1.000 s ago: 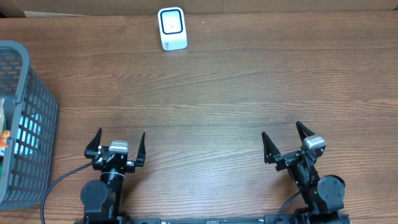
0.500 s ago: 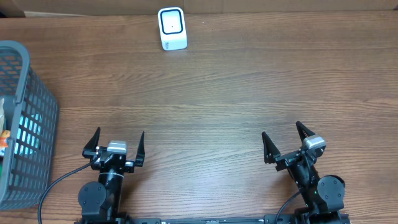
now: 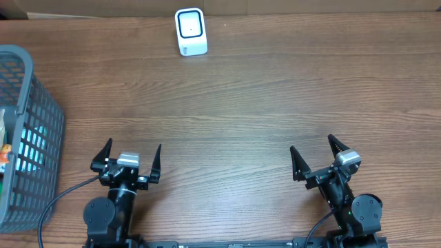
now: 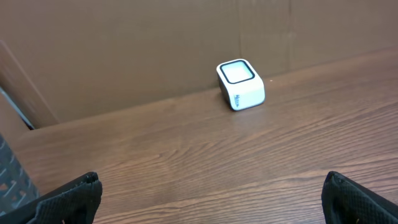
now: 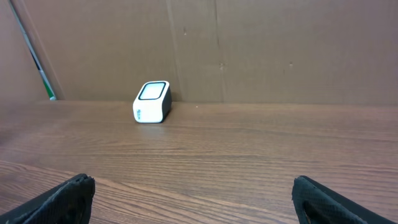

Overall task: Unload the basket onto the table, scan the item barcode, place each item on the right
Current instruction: 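Raise the left gripper and swing it over the grey basket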

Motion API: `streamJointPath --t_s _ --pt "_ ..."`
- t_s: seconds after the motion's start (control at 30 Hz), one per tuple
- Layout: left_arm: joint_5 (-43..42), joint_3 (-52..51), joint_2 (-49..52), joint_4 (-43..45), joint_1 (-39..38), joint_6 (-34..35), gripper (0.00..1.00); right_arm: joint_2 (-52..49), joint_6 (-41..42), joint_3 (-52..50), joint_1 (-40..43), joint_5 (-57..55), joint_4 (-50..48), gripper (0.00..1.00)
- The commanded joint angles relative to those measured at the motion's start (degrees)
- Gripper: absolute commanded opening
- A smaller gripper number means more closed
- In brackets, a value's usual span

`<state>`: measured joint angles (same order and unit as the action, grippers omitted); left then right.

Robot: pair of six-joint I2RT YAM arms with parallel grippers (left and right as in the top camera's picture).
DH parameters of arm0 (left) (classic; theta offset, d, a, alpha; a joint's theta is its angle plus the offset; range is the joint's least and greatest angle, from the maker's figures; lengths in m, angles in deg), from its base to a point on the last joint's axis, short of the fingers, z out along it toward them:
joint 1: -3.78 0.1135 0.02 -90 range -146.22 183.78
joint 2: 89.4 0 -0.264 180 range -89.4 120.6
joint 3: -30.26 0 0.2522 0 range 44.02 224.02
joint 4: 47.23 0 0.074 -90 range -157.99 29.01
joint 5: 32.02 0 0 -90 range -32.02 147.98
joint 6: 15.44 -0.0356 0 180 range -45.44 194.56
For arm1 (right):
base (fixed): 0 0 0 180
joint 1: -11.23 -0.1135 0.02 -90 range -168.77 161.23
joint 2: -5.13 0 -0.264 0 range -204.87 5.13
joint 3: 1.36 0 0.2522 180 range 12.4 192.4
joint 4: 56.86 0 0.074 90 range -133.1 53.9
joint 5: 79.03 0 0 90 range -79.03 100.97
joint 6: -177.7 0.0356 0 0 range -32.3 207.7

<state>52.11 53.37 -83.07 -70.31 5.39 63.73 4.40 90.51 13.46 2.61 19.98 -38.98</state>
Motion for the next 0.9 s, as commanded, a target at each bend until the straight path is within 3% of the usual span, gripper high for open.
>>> streamJointPath --t_s 0.0,0.33,0.87 --pt "-1.68 4.79 5.49 0.11 0.39 0.83 1.0 0.5 0.13 -0.59 0.17 0.07 -0.28 1.0" --pt "-7.17 20.98 24.87 -4.09 0.39 1.88 1.0 0.5 0.15 -0.59 0.17 0.07 -0.28 1.0" --pt "-14.36 66.69 54.42 -43.95 0.35 2.32 0.99 0.5 0.13 -0.59 0.17 0.07 -0.28 1.0"
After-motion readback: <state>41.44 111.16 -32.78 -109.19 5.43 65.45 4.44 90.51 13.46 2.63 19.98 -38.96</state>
